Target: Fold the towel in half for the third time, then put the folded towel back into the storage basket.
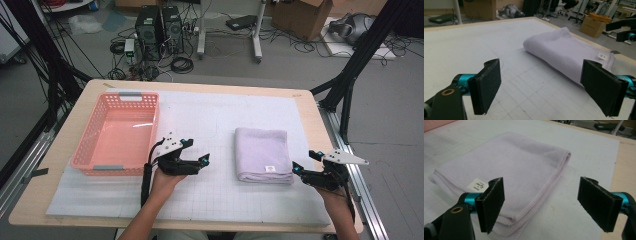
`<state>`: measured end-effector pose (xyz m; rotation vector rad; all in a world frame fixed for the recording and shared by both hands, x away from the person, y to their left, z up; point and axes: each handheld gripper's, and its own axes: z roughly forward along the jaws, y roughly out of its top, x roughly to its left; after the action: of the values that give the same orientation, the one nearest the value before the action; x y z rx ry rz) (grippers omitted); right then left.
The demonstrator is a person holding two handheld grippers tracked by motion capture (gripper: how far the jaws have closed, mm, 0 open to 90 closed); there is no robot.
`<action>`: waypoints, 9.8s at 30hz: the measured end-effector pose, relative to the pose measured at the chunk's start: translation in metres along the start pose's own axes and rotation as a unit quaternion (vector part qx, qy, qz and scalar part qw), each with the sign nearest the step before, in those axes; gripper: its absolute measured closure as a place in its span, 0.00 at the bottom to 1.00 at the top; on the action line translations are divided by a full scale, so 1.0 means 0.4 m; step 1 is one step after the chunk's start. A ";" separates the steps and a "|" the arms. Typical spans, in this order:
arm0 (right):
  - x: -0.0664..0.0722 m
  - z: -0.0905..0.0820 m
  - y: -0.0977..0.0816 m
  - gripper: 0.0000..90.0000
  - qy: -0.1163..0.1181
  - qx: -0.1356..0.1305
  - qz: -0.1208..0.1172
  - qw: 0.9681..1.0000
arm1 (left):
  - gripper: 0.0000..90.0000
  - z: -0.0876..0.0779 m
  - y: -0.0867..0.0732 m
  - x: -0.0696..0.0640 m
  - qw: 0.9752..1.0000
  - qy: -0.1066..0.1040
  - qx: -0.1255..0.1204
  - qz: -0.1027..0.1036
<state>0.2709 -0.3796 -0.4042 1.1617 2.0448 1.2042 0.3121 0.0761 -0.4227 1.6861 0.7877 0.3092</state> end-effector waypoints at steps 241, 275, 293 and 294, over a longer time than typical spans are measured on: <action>-0.002 0.012 0.004 0.22 0.011 -0.005 0.014 1.000 | 0.84 -0.539 0.236 0.356 0.988 -0.003 -0.151 0.020; -0.003 0.018 0.005 0.22 0.007 -0.001 0.016 1.000 | 0.83 -0.510 0.108 0.442 0.996 0.004 -0.083 -0.018; 0.000 0.015 0.008 0.22 0.008 -0.002 0.019 1.000 | 0.72 -0.509 0.101 0.459 0.995 0.069 0.025 -0.065; -0.001 0.015 0.008 0.22 0.008 -0.002 0.017 1.000 | 0.72 -0.508 0.101 0.459 0.995 0.073 0.038 -0.065</action>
<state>0.2768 -0.3764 -0.4043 1.1924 2.0411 1.2370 0.3411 0.3457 -0.3665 1.6880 1.0234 0.3183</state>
